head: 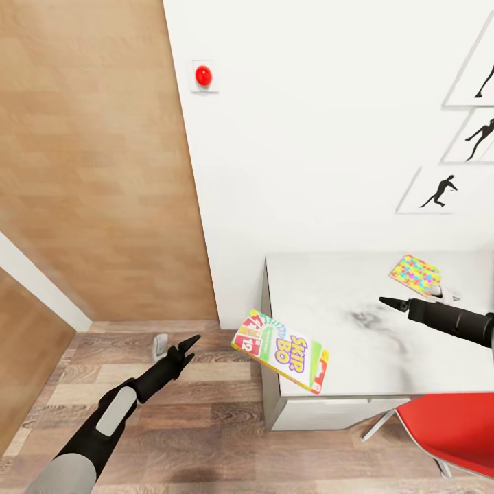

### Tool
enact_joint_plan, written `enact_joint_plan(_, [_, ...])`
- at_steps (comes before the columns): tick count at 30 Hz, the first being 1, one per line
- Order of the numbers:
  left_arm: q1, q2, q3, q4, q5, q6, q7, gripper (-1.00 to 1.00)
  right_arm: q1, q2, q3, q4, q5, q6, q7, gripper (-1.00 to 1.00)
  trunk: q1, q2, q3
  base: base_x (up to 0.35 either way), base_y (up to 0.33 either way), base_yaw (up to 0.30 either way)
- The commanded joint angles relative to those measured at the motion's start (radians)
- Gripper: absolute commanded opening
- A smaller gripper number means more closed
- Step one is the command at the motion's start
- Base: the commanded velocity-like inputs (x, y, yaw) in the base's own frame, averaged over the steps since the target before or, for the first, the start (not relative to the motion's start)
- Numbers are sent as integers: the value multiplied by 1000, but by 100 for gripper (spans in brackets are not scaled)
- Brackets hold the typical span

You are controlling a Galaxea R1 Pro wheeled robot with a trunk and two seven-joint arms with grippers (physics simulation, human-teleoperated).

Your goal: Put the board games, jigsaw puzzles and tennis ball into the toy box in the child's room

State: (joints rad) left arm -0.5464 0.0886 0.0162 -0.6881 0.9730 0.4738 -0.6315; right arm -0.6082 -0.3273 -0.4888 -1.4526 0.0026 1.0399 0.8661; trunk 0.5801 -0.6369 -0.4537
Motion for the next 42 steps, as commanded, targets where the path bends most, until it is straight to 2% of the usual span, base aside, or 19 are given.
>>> enact_joint_plan(1, [-3,-1,1,0,-3,8,-5,100,3,0,-7,-9,0,7,4,100,0,-1,-2,0,0,0])
enact_joint_plan(11, [-13,-3,2,-2,-34,8,-21,100,19,3,-36,-41,0,7,4,100,0,-1,-4,0,0,-18])
enact_joint_plan(25, [-15,-10,1,-2,-41,8,-29,100,23,6,-43,-48,0,7,4,100,0,-1,-4,0,0,-142])
enact_joint_plan(42, [-15,-14,0,-3,-43,9,-30,100,24,6,-45,-49,0,7,4,100,0,-1,-4,0,0,-31])
